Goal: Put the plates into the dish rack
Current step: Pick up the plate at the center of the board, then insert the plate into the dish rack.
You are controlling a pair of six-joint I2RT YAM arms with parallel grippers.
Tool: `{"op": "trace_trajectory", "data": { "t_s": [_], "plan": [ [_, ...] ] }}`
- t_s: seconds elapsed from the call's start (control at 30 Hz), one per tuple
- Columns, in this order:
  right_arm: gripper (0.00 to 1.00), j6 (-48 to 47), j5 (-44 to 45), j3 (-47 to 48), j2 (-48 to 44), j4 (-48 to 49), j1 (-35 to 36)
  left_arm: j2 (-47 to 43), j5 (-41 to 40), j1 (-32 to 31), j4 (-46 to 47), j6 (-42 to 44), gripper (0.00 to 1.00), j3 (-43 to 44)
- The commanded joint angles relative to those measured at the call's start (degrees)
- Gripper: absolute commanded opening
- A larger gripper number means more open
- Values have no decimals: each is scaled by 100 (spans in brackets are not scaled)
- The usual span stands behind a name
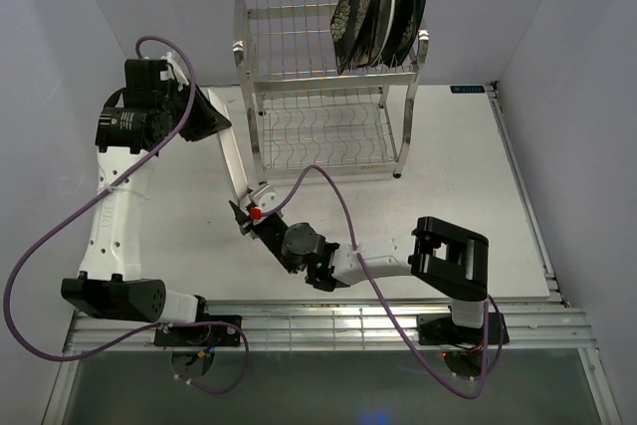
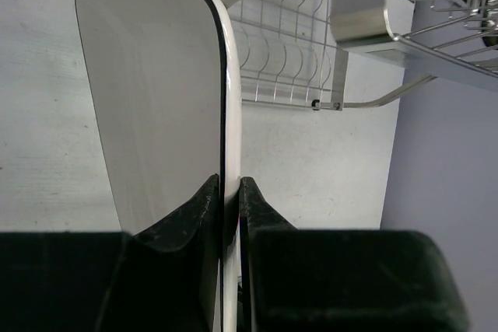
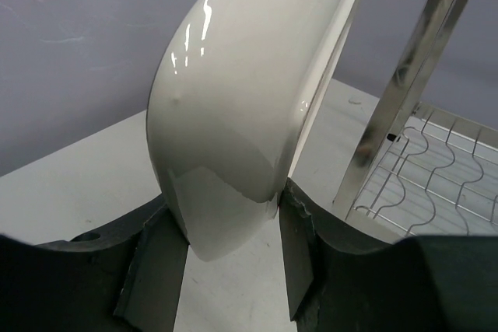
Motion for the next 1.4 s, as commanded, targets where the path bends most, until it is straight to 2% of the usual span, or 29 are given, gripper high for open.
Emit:
{"op": "trace_trajectory", "data": {
  "t_s": [0.0,0.43,0.67,1.37],
  "plan": [
    [19,-547,-370,501,-445,371,102,-203,415,14,663,-269,0,580],
    [19,-1285,-511,1389,-674,-200,67,-53,1110,14,1400,-647,0,1073],
    [18,-1681,-458,1609,-806,-174,23,-264,1470,14,2235,-1007,0,634],
    [18,-2261,-616,2119,-1043,-183,-29,-826,1620,14,2842,-1447,0,828]
  ]
}}
